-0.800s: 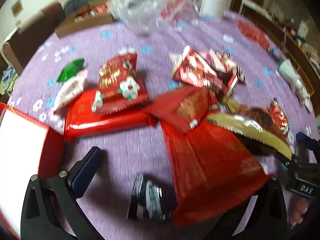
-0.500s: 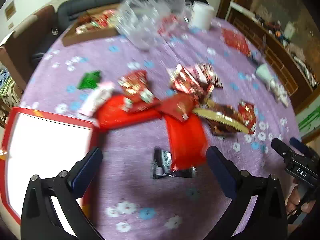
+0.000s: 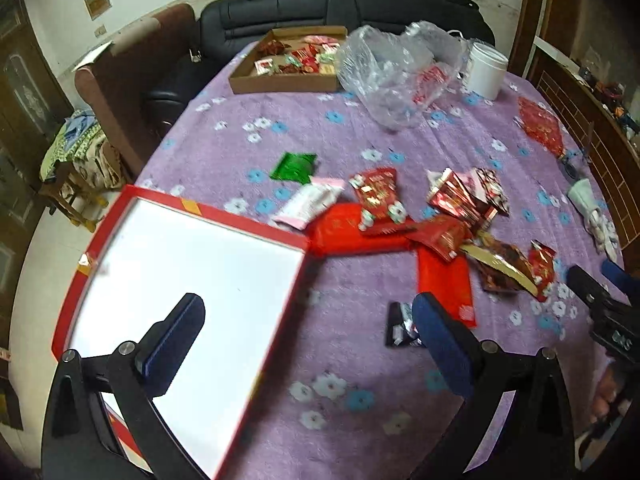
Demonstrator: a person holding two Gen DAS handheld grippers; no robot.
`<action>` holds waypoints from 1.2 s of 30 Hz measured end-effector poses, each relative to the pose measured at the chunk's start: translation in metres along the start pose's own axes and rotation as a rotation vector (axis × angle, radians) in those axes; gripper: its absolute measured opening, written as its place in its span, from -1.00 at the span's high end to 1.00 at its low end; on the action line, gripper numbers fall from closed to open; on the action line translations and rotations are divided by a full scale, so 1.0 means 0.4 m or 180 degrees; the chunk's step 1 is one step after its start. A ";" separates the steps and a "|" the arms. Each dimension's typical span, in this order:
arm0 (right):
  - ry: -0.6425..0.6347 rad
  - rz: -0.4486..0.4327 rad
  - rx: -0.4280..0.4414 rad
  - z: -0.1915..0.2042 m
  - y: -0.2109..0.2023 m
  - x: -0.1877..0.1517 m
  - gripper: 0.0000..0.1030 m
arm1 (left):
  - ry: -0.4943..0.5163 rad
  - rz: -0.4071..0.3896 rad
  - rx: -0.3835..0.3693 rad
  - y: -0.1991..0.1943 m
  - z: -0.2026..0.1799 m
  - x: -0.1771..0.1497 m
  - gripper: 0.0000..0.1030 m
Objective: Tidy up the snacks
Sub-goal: 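Grasp the long red snack bag with the left tool while the right tool grasps the red printed bag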
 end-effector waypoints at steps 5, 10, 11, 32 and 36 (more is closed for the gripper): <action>0.0124 0.0035 0.0146 -0.046 0.033 0.005 -0.99 | 0.0057 0.0132 0.0089 -0.015 -0.038 -0.013 -1.00; 0.0045 0.0088 0.0050 -0.093 0.059 0.013 -0.99 | 0.0176 0.0132 0.0114 0.003 -0.114 -0.011 -1.00; 0.0030 0.0085 0.0070 -0.099 0.061 0.013 -0.99 | 0.0208 0.0152 0.0115 0.010 -0.128 -0.009 -1.00; 0.0178 0.0725 -0.0144 -0.086 0.211 -0.017 -0.66 | 0.0829 0.0787 -0.0282 0.206 -0.273 -0.030 -1.00; 0.0190 0.0773 -0.0261 -0.088 0.229 -0.022 -0.60 | 0.0850 0.0823 -0.0286 0.229 -0.278 -0.032 -1.00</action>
Point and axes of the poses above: each gripper's, at about its wrist camera, not at the fingertips, and y roughly the way its jaws point, z to its left, x to its top, the point moved 8 cm from there along y, roughly the way its jaws point, and after that the axes turned 1 degree about -y, right-handed, at the moved point
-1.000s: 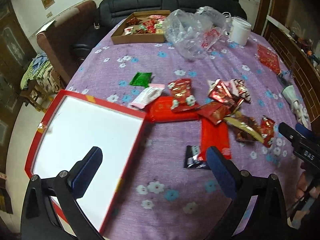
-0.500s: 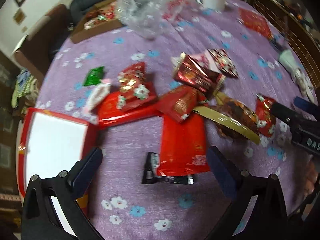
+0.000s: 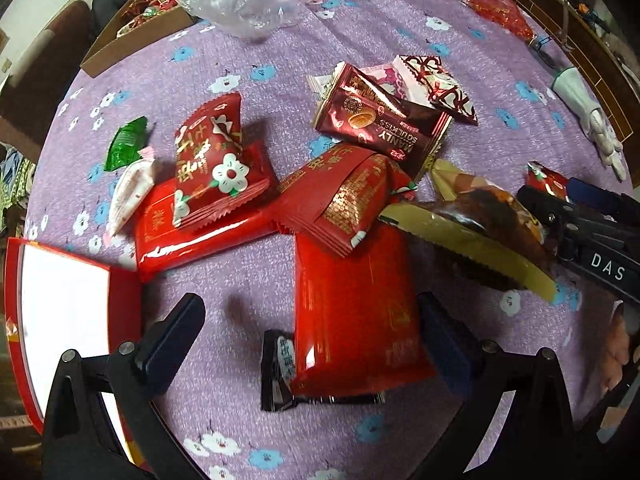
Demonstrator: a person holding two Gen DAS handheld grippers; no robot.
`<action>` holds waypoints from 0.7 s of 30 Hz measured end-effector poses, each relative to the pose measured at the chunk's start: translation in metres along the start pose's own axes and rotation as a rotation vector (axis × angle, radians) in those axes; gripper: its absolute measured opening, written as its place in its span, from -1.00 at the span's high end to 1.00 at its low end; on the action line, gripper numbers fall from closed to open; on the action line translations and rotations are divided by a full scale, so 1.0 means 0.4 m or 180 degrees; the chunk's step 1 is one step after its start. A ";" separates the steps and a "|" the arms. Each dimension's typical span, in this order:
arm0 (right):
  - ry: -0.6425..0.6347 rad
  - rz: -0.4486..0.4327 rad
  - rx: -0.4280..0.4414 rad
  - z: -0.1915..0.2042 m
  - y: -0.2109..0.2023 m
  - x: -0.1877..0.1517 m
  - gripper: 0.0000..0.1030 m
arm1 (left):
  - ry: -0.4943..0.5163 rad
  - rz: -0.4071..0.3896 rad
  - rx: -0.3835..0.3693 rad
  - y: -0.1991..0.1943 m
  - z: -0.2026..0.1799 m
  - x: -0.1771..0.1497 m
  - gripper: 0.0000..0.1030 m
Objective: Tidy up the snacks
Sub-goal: 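Grasp the long red snack bag with the left tool while the right tool grasps the red printed bag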
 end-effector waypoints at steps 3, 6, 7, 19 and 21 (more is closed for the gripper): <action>-0.0026 -0.0011 -0.0114 0.000 0.005 0.004 -0.50 | 0.0028 0.0004 0.0046 0.012 -0.005 0.007 -1.00; -0.0048 -0.0040 -0.0173 0.001 0.003 0.009 -0.28 | 0.0006 0.0007 0.0044 0.032 -0.003 0.024 -1.00; -0.0066 -0.0055 -0.0166 0.002 -0.001 0.008 -0.13 | -0.0010 0.0007 0.0038 0.034 -0.007 0.024 -1.00; 0.0076 -0.0105 0.0058 -0.016 -0.020 -0.013 0.11 | 0.0020 -0.0068 -0.0427 -0.008 -0.010 0.040 0.05; 0.0115 -0.0097 0.0107 -0.020 -0.024 -0.020 0.11 | -0.0020 -0.0057 -0.0507 -0.024 -0.008 0.021 0.06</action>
Point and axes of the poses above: each gripper's, at about its wrist camera, not at the fingertips, and y roughly the way its jaws point, z to its left, x to its top, the point moved 8 cm from there along y, roughly the way its jaws point, and after that the axes turned 1 degree about -y, right-handed, at the moved point
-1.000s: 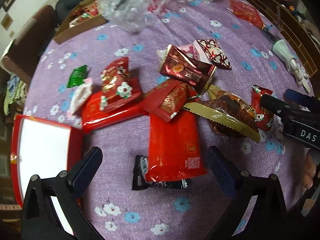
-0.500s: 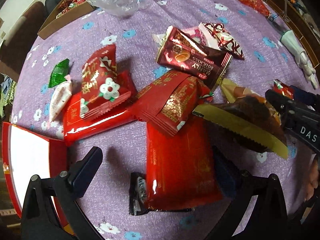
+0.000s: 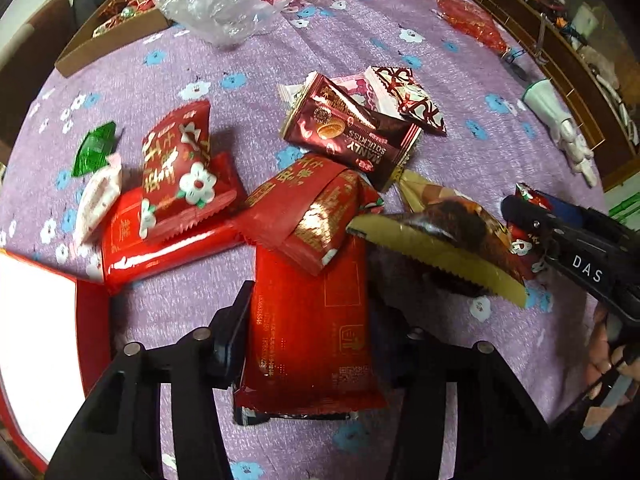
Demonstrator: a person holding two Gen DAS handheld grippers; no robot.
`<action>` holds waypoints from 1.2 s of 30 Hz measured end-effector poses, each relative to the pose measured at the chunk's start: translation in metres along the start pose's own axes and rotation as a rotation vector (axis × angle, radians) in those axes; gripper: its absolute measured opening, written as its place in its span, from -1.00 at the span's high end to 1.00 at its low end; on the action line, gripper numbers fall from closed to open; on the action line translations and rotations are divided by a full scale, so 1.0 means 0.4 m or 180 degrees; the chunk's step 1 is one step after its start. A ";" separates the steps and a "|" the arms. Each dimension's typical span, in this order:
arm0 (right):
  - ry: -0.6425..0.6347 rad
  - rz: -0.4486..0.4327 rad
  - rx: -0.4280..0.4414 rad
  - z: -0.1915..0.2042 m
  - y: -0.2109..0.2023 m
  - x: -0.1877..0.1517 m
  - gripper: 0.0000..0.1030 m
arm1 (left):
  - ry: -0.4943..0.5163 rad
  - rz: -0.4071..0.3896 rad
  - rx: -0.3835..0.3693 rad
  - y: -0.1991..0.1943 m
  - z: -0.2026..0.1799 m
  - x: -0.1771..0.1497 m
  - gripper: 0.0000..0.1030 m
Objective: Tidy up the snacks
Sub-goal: 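Grasp the long red snack bag with the left tool while the right tool grasps the red printed bag, then carry both red bags onto the red-rimmed white tray and open both tools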
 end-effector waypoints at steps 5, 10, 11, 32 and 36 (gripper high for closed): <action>0.0241 -0.0031 0.0205 -0.022 -0.023 -0.015 0.13 | -0.0065 -0.0022 -0.0124 -0.025 0.013 -0.034 0.06; 0.0296 -0.0215 0.0191 -0.043 -0.068 -0.016 0.14 | -0.0029 -0.0180 -0.0115 -0.068 0.030 -0.063 0.06; 0.0273 -0.0273 0.0181 -0.041 -0.083 -0.015 0.14 | -0.0045 -0.0225 -0.0136 -0.080 0.031 -0.065 0.06; -0.1395 -0.0796 0.0043 0.418 -0.305 0.040 0.15 | -0.0905 -0.0879 0.0103 -0.308 0.311 -0.219 0.06; -0.1644 -0.0828 0.0051 0.510 -0.325 0.034 0.15 | -0.1126 -0.0902 0.0217 -0.323 0.387 -0.263 0.06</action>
Point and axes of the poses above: each gripper's, at about its wrist camera, not at the fingertips, and y roughly the way its jaws point, z to its left, x to its top, the point moved 8 cm from there along y, roughly the way its jaws point, and after that the axes turned 1 degree about -y, right-handed, at the moved point
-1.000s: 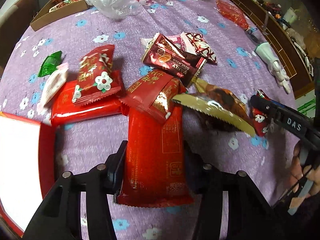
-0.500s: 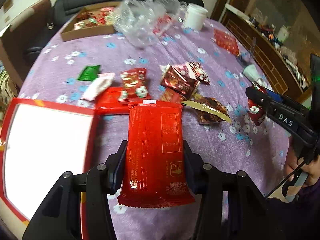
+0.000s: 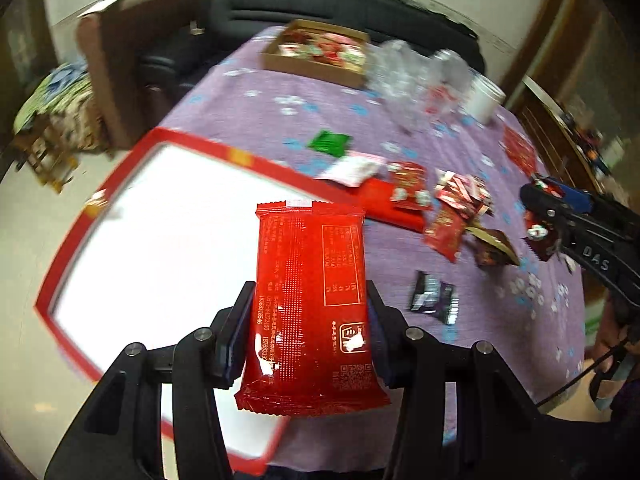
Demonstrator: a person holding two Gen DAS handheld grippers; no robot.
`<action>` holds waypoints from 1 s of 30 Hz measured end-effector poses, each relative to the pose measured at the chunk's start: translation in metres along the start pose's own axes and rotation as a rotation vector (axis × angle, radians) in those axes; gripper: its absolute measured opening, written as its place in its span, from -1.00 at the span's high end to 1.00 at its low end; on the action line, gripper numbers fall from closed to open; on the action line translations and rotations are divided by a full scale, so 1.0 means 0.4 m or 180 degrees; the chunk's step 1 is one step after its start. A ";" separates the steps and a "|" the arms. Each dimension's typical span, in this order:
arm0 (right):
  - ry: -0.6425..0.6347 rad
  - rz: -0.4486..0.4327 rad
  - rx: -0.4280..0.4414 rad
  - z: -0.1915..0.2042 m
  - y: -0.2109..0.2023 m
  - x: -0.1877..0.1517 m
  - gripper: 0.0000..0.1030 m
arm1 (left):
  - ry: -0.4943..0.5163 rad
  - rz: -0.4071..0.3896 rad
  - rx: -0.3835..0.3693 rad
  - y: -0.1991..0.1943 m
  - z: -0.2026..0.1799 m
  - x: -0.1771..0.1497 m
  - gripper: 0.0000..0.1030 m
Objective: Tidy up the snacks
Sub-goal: 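Carry both red bags onto the red-rimmed white tray and open both tools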
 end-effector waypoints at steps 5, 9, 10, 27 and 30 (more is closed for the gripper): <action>-0.0220 -0.0040 0.0095 0.102 -0.012 0.047 0.15 | -0.0202 -0.0033 0.0141 -0.023 0.104 -0.020 0.06; -0.0362 -0.0091 0.0146 0.170 -0.019 0.075 0.15 | -0.0295 -0.0048 0.0207 -0.036 0.159 -0.032 0.06; -0.0392 -0.0100 0.0157 0.183 -0.020 0.080 0.15 | -0.0320 -0.0055 0.0214 -0.040 0.170 -0.035 0.06; -0.0719 -0.0218 0.0141 0.329 -0.010 0.147 0.16 | -0.0480 -0.0149 0.0211 -0.049 0.288 0.000 0.06; -0.0745 -0.0213 0.0133 0.338 -0.002 0.154 0.15 | -0.0478 -0.0148 0.0219 -0.043 0.293 0.010 0.06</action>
Point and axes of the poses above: each gripper's, at about its wrist camera, not at the fingertips, and y roughly the way its jaws point, z to its left, x to its top, the point moved 8 cm from there along y, roughly the way its jaws point, and after that the axes turned 1 degree about -y, right-handed, at the moved point
